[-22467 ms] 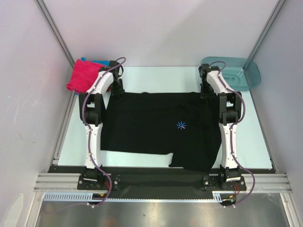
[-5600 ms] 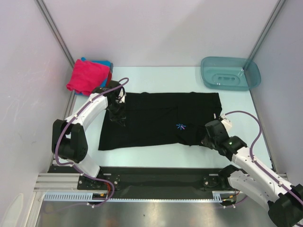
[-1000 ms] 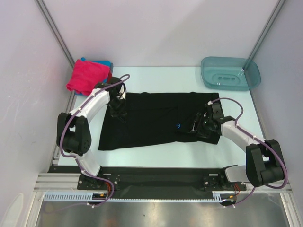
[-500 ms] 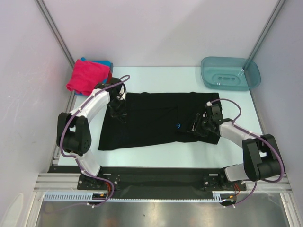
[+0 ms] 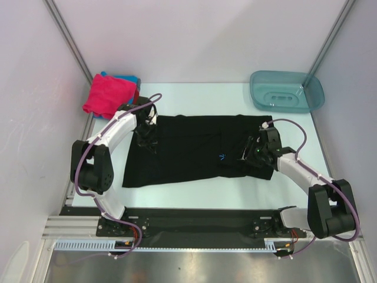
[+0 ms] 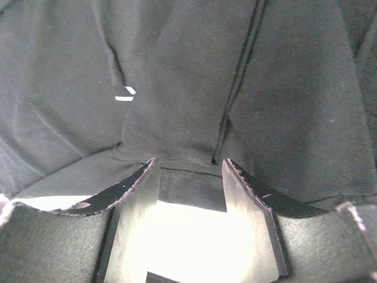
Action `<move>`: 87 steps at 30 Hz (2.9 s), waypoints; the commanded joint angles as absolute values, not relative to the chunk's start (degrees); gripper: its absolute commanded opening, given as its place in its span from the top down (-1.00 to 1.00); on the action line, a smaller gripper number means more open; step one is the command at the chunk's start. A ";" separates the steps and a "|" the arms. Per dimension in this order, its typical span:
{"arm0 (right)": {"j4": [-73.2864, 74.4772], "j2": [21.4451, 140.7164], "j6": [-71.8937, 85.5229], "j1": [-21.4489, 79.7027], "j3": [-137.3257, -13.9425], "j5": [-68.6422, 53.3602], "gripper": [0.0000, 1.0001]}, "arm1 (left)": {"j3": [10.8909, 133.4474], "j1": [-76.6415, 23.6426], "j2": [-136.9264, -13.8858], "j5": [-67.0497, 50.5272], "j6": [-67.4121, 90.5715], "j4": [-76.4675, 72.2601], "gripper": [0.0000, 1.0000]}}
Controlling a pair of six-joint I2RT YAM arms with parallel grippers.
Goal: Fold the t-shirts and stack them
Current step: Fold the tshirt
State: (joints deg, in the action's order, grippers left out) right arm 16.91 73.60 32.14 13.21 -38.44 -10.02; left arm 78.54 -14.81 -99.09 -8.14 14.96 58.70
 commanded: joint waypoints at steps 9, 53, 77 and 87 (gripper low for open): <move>11.52 80.41 31.38 13.01 -39.37 -7.91 -0.03 | 78.66 -14.33 -96.59 -8.18 14.15 58.01 0.63; 14.07 79.15 27.96 11.87 -47.45 -11.68 1.00 | 78.75 -14.33 -96.86 -8.79 13.89 58.01 0.64; 11.78 99.75 22.76 9.84 -69.16 -13.97 0.32 | 80.07 -13.54 -98.26 -7.91 15.12 58.97 0.64; 15.29 101.96 22.85 10.63 -72.34 -18.19 0.17 | 79.54 -13.54 -98.00 -7.91 15.12 58.80 0.65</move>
State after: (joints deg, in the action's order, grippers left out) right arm 14.66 102.65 23.70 9.96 -71.92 -16.53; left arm 78.50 -13.85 -98.87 -7.73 14.98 58.87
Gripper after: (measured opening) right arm 0.408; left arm 0.178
